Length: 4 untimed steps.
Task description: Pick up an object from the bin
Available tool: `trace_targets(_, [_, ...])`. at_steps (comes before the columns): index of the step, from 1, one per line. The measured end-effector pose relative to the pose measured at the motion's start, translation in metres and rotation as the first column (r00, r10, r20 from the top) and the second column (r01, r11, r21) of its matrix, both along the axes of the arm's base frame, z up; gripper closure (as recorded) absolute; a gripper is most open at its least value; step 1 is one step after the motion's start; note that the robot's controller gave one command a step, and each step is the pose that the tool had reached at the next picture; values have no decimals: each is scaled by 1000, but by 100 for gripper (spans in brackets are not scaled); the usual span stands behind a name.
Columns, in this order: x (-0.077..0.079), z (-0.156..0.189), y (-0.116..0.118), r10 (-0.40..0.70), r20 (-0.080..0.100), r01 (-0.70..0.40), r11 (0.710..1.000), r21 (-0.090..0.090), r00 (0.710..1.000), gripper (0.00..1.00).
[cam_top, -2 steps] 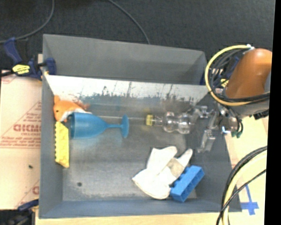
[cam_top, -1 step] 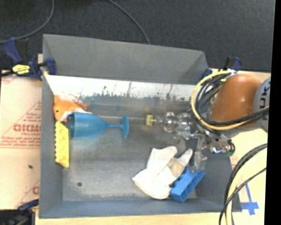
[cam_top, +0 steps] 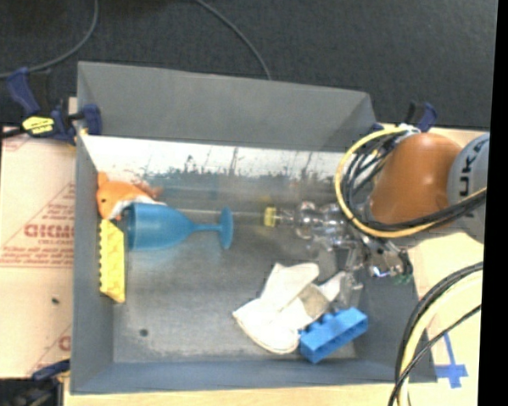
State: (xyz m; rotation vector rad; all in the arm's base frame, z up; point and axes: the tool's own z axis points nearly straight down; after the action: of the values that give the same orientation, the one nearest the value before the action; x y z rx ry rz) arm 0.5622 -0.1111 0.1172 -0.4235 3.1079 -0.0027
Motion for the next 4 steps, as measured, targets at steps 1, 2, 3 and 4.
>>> trace_targets(1, [-32,-41,15,-50,14,50,999,-2,999,0])
trace_targets(2, [-11,-44,32,103,3,-103,995,-3,995,100])
trace_targets(3, [-11,-44,32,104,3,-104,995,-3,995,100])
trace_targets(4, [-10,34,42,99,1,-99,995,-2,995,100])
